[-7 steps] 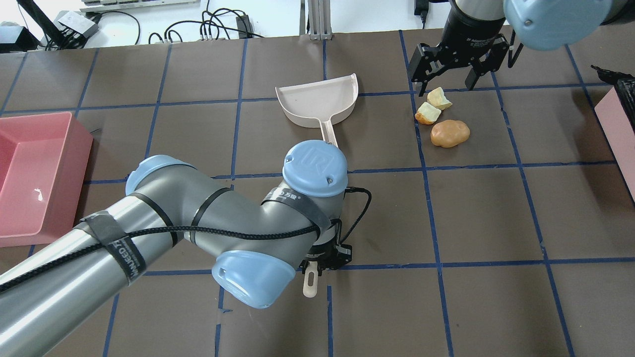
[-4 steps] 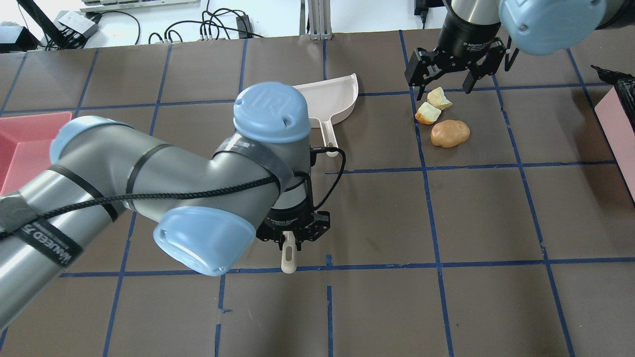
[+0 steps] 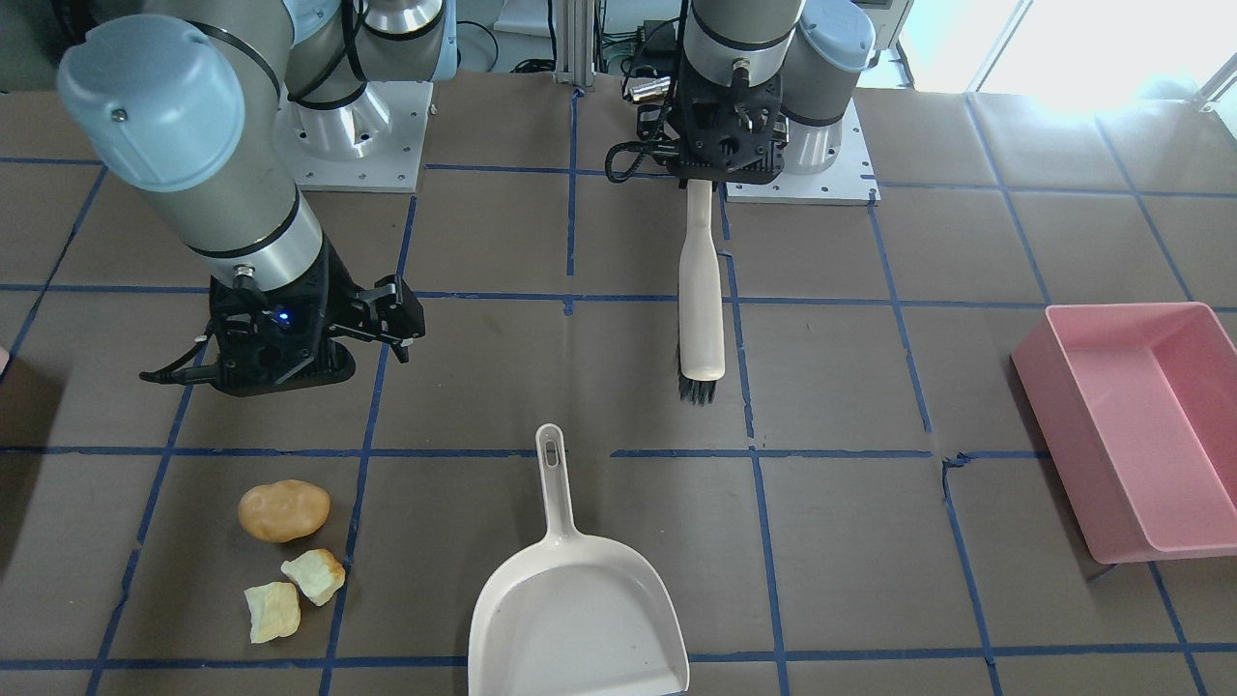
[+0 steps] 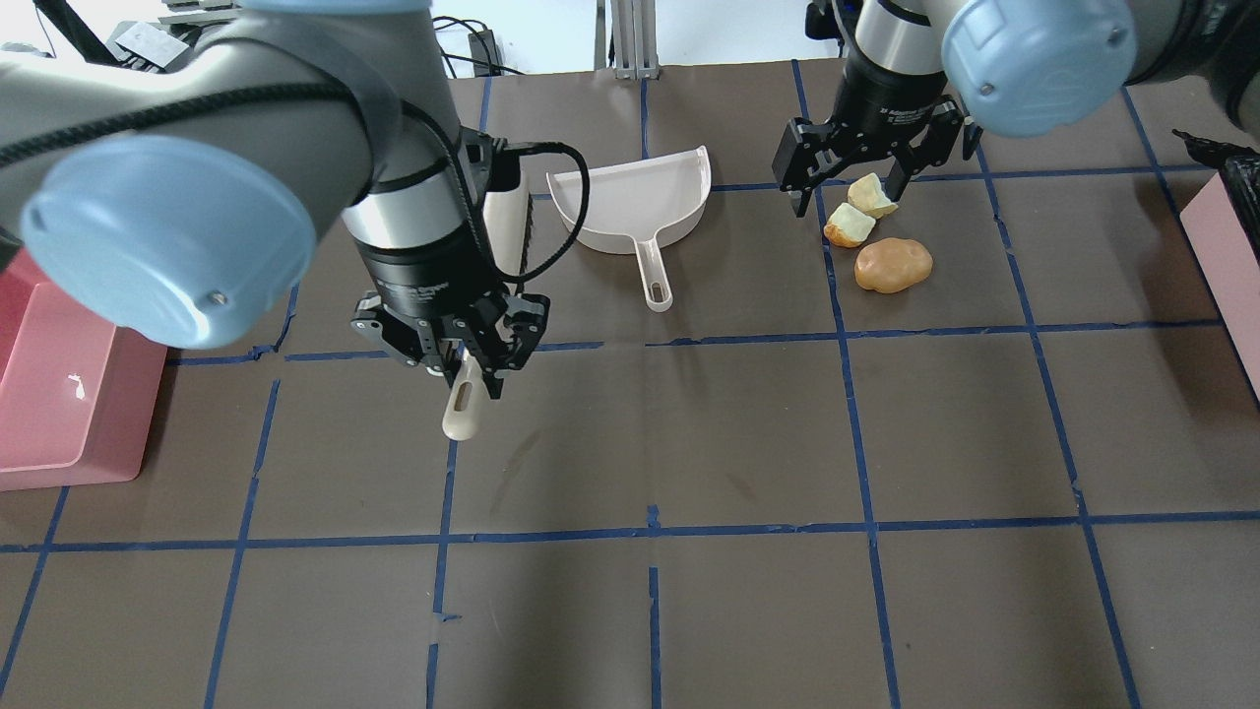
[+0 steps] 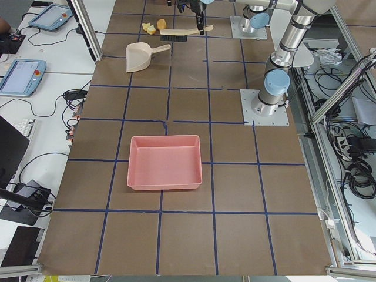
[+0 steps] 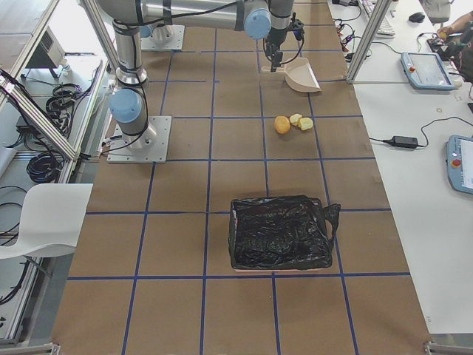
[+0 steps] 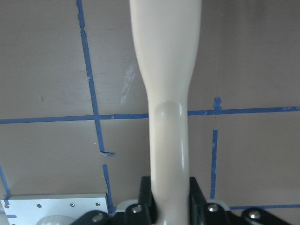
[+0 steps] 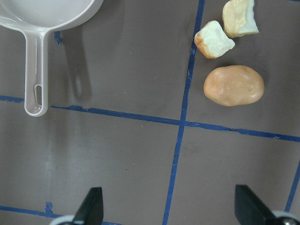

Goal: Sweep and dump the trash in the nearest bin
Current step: 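Grasp the white dustpan handle with the right gripper while the left holds the brush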

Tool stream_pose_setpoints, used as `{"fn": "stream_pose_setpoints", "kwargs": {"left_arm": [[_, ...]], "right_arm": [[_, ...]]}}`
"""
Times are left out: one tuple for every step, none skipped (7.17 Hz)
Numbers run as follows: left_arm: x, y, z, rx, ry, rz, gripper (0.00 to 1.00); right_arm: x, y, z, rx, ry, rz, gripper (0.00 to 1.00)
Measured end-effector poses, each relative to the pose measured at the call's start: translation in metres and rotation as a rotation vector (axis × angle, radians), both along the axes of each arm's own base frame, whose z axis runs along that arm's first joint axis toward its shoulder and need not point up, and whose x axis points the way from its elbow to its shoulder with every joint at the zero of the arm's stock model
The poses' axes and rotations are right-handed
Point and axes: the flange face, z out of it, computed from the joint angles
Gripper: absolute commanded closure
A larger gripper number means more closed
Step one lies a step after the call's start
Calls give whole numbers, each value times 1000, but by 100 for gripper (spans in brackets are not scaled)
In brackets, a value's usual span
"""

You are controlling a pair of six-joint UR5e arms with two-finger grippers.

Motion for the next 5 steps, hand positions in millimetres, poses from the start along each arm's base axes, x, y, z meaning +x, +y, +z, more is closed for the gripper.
{"fn": "stream_pose_setpoints", "kwargs": {"left_arm": [[18, -8, 11, -4, 11, -19, 100], [33, -14, 17, -11, 11, -34, 100], [48, -18, 21, -16, 2, -46, 100], [59, -20, 24, -18, -5, -52, 100], [67, -21, 26, -18, -8, -53, 100]], "right_arm": [[17, 2, -15, -20, -1, 27, 0], [37, 4, -36, -41, 0, 52, 0], [61, 4, -54, -72, 0, 65, 0], [85, 4, -70, -103, -4, 69, 0], [105, 5, -84, -120, -4, 65, 0]]}}
